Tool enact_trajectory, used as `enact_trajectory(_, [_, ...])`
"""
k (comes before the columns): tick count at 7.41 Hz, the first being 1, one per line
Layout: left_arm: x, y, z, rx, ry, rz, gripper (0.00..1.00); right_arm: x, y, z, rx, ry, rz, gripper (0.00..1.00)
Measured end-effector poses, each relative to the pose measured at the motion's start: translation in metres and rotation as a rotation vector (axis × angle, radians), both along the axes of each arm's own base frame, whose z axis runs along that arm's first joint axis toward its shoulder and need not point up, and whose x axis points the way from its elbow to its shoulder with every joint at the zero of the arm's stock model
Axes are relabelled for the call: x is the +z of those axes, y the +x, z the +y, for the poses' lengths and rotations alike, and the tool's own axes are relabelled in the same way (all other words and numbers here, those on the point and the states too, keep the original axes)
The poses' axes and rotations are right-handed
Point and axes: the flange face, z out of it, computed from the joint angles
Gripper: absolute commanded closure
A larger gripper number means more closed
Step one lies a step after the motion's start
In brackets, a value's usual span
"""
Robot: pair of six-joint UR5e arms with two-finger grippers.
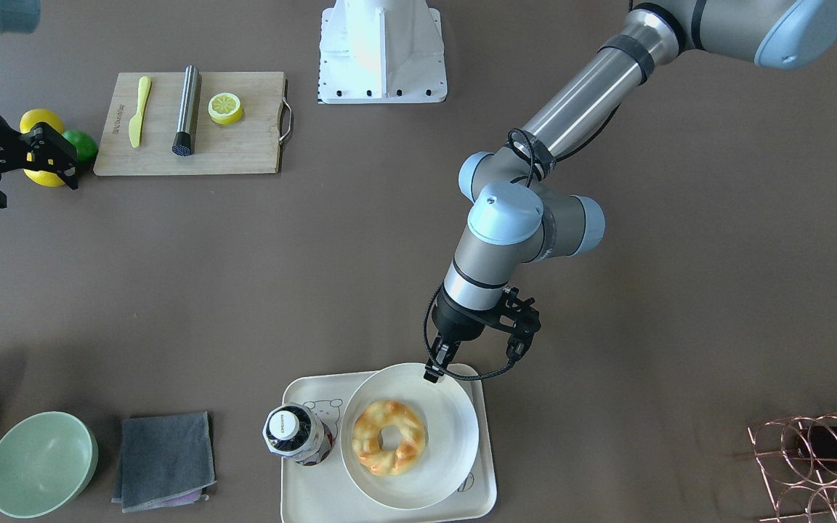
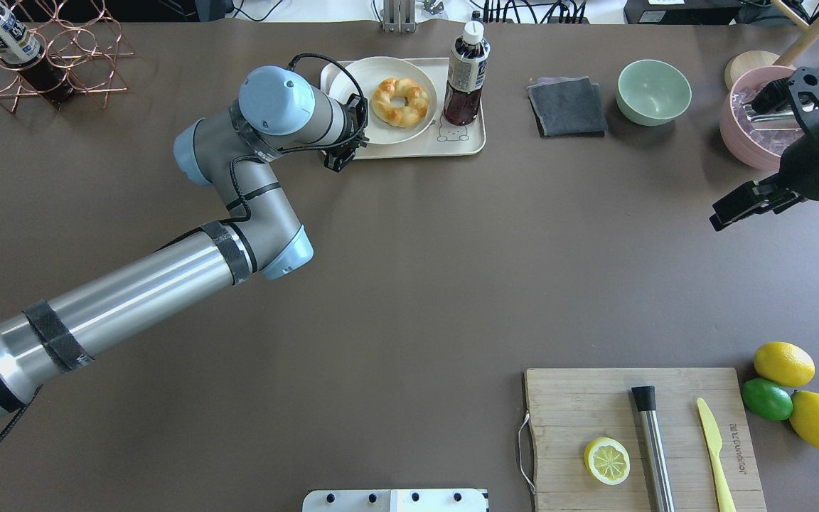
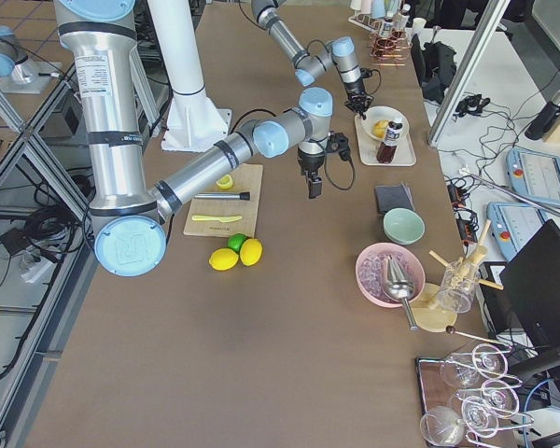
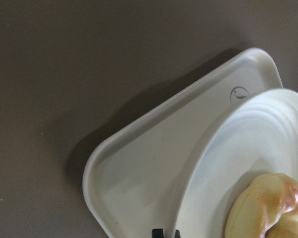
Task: Place donut on tray
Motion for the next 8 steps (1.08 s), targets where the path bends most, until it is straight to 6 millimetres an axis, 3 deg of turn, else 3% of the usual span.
enact_trajectory(4, [0.014,0.003,-0.002,-0.006,0.011,0.001,1.0,0.004,0.002,0.002,0.002,-0.005,0.006,0.0])
enact_trajectory(5, [0.019,0.001,-0.005,-0.01,0.014,0.001,0.94,0.004,0.002,0.002,0.001,-0.004,0.006,0.0])
enact_trajectory(6, [0.021,0.001,-0.006,-0.011,0.014,0.001,0.3,0.004,0.001,0.002,0.001,-0.004,0.006,0.0])
enact_trajectory(7, [0.022,0.0,-0.007,-0.01,0.018,0.0,0.09,0.005,0.002,0.003,0.0,-0.003,0.007,0.0])
enact_trajectory(8, [0.023,0.001,-0.006,0.0,0.037,-0.01,0.04,0.005,0.002,0.002,-0.001,-0.003,0.008,0.0])
